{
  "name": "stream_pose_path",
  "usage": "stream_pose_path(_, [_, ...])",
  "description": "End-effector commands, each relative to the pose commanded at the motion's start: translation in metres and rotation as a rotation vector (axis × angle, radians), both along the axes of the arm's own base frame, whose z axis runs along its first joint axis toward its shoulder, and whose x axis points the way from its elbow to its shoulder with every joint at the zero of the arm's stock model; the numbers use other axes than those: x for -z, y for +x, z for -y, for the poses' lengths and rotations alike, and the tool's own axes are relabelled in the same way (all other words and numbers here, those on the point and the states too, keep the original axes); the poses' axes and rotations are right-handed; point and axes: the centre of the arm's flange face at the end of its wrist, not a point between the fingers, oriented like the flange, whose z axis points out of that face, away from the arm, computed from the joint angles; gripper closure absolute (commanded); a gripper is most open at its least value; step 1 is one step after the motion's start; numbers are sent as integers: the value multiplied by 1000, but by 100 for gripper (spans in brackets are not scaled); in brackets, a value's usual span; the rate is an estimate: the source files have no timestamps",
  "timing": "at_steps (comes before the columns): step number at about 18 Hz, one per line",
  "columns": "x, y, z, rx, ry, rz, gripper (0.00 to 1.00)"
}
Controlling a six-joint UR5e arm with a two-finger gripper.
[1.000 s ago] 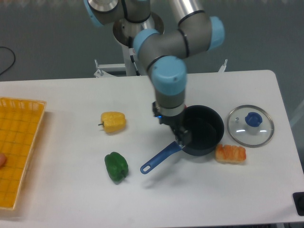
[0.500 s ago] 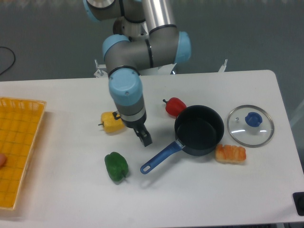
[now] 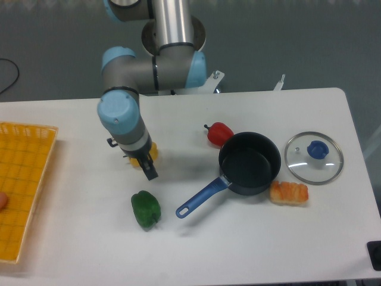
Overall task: Pick up the yellow pepper
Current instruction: 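Lower the open gripper onto the yellow pepper's stem end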
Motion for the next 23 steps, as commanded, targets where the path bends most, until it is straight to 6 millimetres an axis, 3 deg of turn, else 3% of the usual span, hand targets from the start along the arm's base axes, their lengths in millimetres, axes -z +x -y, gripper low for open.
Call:
stream_pose_path(8, [16, 25, 3, 35, -47, -121, 0])
stream_pose_path(23, [38, 30, 1, 22, -92, -169, 0])
